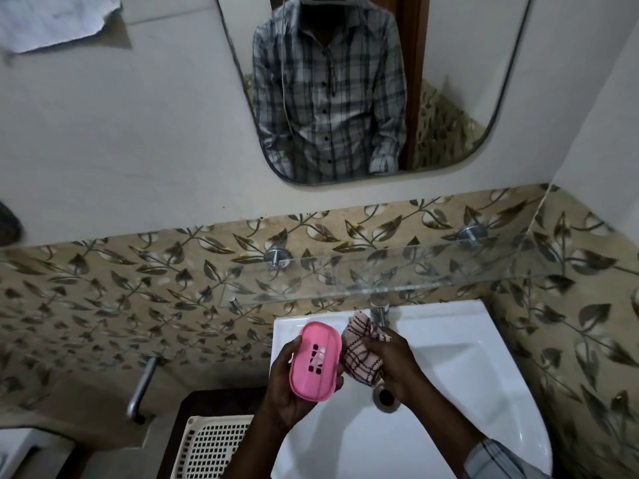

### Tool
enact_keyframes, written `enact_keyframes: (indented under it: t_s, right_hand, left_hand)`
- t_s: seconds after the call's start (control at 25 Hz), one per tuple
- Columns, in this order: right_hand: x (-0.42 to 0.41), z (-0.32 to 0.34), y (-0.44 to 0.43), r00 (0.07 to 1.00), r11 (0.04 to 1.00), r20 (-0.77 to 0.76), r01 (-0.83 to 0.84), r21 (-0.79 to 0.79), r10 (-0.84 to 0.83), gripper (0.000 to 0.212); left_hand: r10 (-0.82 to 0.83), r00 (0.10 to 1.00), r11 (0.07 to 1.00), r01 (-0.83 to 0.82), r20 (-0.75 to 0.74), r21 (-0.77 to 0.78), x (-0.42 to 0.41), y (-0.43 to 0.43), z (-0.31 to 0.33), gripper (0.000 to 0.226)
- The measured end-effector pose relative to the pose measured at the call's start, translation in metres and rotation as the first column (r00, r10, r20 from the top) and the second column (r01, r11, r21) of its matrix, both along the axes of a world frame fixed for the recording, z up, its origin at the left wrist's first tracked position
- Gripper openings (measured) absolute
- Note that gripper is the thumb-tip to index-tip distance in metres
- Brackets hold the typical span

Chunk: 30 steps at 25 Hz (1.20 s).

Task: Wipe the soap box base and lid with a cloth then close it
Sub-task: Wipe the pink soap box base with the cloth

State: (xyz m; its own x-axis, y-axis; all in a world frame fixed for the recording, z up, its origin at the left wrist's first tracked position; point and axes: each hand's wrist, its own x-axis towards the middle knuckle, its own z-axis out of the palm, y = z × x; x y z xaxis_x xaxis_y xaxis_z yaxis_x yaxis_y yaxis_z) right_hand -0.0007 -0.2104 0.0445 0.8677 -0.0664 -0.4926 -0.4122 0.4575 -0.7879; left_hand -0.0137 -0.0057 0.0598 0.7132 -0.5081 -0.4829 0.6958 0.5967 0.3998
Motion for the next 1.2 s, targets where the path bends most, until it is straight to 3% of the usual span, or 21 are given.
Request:
enact_keyframes:
  t_s: [0.12, 0.2, 0.28, 0.4, 0.44, 0.52, 0.56, 0.6, 0.68, 0.8, 0.92, 1.0, 1.08, 1.2]
  right_hand:
    - [0.005, 0.007, 0.003, 0.997, 0.973, -0.070, 0.029, 0.229, -0.013, 0.028]
    - [0.004, 0.008, 0.008, 0.995, 0.966, -0.096, 0.064, 0.249, -0.041, 0.032]
    - [-0.002, 0.012, 0.011, 0.991, 0.985, -0.094, 0.104, 0.138, -0.091, 0.031]
    - [-0.013, 0.023, 0.010, 0.996, 0.966, -0.046, 0.068, -0.250, -0.082, 0.020]
    - [-0.017, 0.025, 0.008, 0.999, 0.903, -0.021, 0.029, -0.428, -0.041, 0.020]
    - [-0.027, 0.027, 0.004, 0.998, 0.627, 0.032, -0.011, -0.779, 0.057, 0.026]
    - [-0.034, 0.028, 0.005, 0.991, 0.474, 0.101, 0.049, -0.879, 0.086, 0.027]
    - [-0.042, 0.028, 0.008, 0.971, 0.393, 0.208, 0.147, -0.908, 0.117, 0.026]
    - [-0.055, 0.032, 0.020, 0.916, 0.417, 0.342, 0.232, -0.879, 0.209, 0.026]
    - [-0.062, 0.036, 0.036, 0.898, 0.501, 0.238, 0.024, -0.865, 0.370, 0.054]
    - [-0.060, 0.037, 0.024, 0.808, 0.485, 0.210, -0.105, -0.868, 0.551, 0.077]
    - [-0.057, 0.040, 0.014, 0.742, 0.393, 0.247, -0.024, -0.919, 0.623, 0.067]
    - [-0.050, 0.036, 0.007, 0.720, 0.335, 0.353, 0.177, -0.926, 0.597, 0.047]
    - [-0.032, 0.036, -0.008, 0.805, 0.481, 0.523, 0.354, -0.802, 0.281, 0.025]
  left_hand:
    - [-0.043, 0.999, 0.993, 0.042, -0.008, -0.111, -0.003, -0.008, 0.004, 0.081]
    - [-0.001, 1.000, 0.986, 0.000, -0.005, -0.165, -0.005, -0.013, 0.003, 0.081]
    - [0.031, 1.000, 0.982, -0.030, 0.002, -0.185, -0.008, -0.018, 0.004, 0.083]
    - [0.025, 0.999, 0.989, -0.028, -0.020, -0.143, -0.008, -0.029, 0.007, 0.091]
    - [0.032, 0.999, 0.991, -0.035, -0.023, -0.131, -0.009, -0.033, 0.007, 0.094]
    - [0.063, 0.998, 0.991, -0.065, -0.024, -0.119, -0.010, -0.039, 0.007, 0.099]
    - [0.087, 0.996, 0.989, -0.089, -0.028, -0.119, -0.010, -0.042, 0.006, 0.101]
    - [0.116, 0.993, 0.985, -0.119, -0.030, -0.122, -0.010, -0.044, 0.006, 0.101]
    - [0.196, 0.980, 0.971, -0.200, -0.044, -0.130, -0.010, -0.050, 0.004, 0.090]
    - [0.285, 0.958, 0.958, -0.285, -0.014, 0.025, -0.007, -0.059, 0.000, 0.064]
    - [0.248, 0.966, 0.958, -0.255, 0.071, 0.133, 0.000, -0.061, 0.000, 0.058]
    - [0.227, 0.969, 0.959, -0.240, 0.102, 0.151, 0.004, -0.060, 0.004, 0.057]
    - [0.227, 0.962, 0.955, -0.251, 0.152, 0.160, 0.007, -0.061, 0.004, 0.055]
    - [0.242, 0.937, 0.914, -0.307, 0.252, 0.264, 0.006, -0.063, 0.004, 0.056]
